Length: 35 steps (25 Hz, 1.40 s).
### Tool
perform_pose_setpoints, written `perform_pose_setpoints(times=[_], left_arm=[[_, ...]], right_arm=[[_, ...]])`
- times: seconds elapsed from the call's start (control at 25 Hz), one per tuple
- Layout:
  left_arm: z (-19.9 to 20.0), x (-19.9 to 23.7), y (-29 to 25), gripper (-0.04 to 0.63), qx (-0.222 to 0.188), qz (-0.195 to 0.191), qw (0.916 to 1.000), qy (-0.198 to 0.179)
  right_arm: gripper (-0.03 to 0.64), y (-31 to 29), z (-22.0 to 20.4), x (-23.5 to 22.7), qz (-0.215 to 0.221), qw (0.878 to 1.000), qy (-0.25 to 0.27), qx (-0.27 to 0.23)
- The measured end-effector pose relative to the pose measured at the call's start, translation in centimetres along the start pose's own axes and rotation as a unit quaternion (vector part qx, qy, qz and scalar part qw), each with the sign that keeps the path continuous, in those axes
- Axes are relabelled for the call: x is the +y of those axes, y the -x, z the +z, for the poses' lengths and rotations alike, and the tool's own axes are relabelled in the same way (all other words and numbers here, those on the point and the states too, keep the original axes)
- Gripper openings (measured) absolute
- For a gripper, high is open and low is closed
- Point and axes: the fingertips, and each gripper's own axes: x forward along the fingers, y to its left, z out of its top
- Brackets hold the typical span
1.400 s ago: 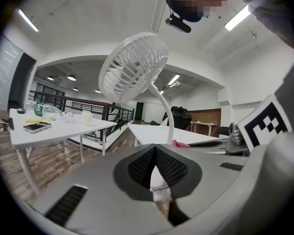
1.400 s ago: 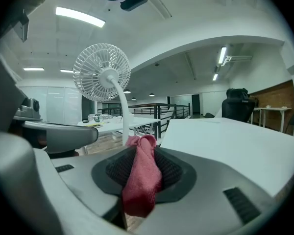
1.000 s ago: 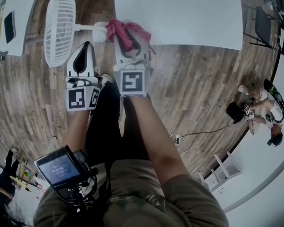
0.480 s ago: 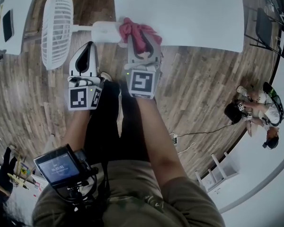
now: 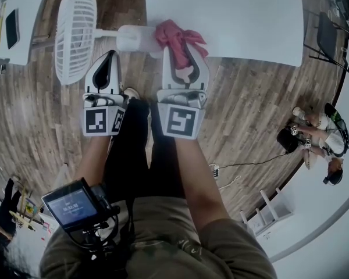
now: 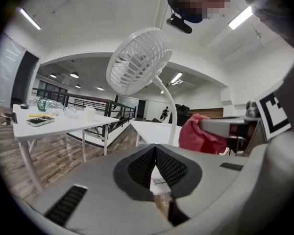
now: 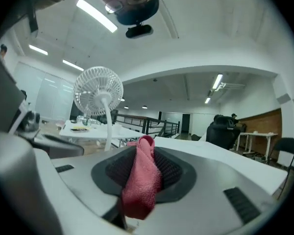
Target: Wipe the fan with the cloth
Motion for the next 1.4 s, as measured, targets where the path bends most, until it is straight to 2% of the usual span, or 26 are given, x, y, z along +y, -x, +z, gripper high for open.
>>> perform_pose_setpoints(times=[0.16, 0.36, 0.6, 0.8, 1.04, 1.2, 1.4], left_arm=[[-0.4, 0.4, 0.5, 0.02, 0.001, 0.002, 1.0, 0.003], [-0.4, 0.8, 1.1, 0.02, 0.002, 0.007, 0.9999, 0.007], [-0.2, 0.8, 1.0, 0.02, 0.002, 0.0, 1.0, 0.003], [0.7, -0.2, 0.3, 0.02, -0.01, -0.021, 0.9997, -0.009], [1.2, -1.6, 0.7, 0.02, -0.015, -0.035, 0.9993, -0.002], [1.0, -1.3, 0.9, 0.02, -0.012, -0.027, 0.9995, 0.007], [0.7, -1.1, 0.9, 0.02, -0.007, -0.02, 0.9997, 0.014]], right_arm=[[0.14, -0.8, 1.8, 2.1, 0.029, 0.996, -0.072, -0.031], [0.14, -1.9, 0.6, 4.7, 0.044, 0.994, -0.097, -0.013], [0.14, -2.6, -1.0, 4.8, 0.041, 0.994, -0.097, 0.004], [0.139, -3.0, -1.9, 5.3, 0.042, 0.996, -0.084, 0.012], [0.14, -2.8, -3.2, 5.4, 0.036, 0.995, -0.089, 0.026], [0.14, -3.1, -3.8, 5.3, 0.039, 0.992, -0.112, 0.034], [0.14, -3.2, -4.0, 5.5, 0.045, 0.994, -0.085, 0.046]])
